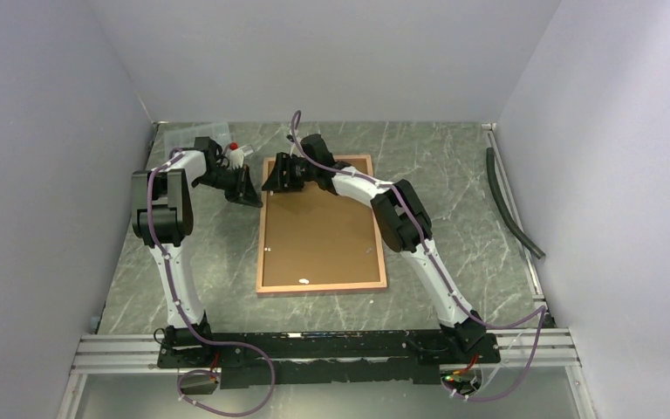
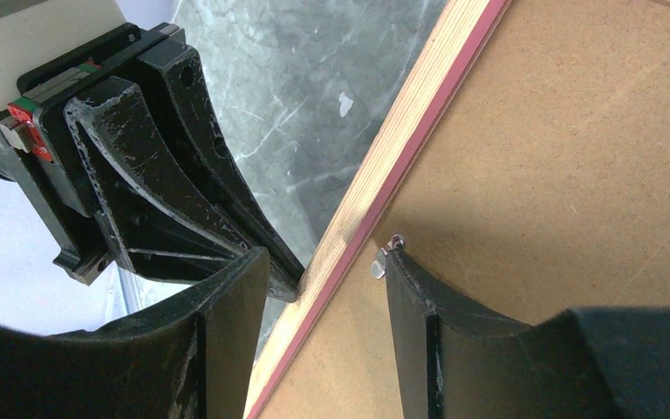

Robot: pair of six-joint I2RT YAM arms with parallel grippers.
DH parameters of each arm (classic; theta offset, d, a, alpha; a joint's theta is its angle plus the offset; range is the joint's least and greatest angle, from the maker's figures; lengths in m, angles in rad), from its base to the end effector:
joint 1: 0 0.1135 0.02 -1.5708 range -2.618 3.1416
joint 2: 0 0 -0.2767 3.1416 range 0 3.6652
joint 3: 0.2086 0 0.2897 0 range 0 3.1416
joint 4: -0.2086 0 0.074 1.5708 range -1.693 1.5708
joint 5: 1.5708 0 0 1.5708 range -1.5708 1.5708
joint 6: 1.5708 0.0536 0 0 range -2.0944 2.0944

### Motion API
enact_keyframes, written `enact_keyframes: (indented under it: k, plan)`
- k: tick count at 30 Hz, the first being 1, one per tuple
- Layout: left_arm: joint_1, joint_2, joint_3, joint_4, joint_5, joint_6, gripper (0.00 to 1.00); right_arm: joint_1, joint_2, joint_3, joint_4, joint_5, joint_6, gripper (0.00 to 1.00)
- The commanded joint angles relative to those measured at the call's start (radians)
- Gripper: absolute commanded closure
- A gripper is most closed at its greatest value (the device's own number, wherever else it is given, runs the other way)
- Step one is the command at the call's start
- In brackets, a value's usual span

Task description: Put the photo into the frame

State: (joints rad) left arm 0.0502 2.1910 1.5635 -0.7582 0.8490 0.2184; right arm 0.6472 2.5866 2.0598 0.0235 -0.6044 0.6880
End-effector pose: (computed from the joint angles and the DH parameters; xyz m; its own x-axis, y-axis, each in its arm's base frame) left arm 0.4670 -0.0168 0.1133 -0.9356 0.0963 -0.3395 0.3150 0.6617 -0.6804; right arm 0.4873 0.4064 0.1117 -0.8645 0.0016 -0.5027 -0.4457 0.4599 0.7680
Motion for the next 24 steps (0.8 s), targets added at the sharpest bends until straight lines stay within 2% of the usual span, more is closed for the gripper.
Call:
enact_keyframes:
  k: [1, 10, 24]
  plan:
    - [-0.016, 0.061, -0.006, 0.005, -0.047, 0.006, 0.9, 0.025, 0.017, -0.002, -0.004, -0.008, 0.022, 0.45]
    - [-0.016, 0.063, -0.006, 0.006, -0.047, 0.009, 0.9, 0.047, -0.09, -0.156, 0.018, 0.119, 0.021, 0.47]
    - [-0.015, 0.057, -0.009, 0.001, -0.051, 0.011, 0.91, 0.043, -0.079, -0.153, 0.031, 0.148, 0.032, 0.46]
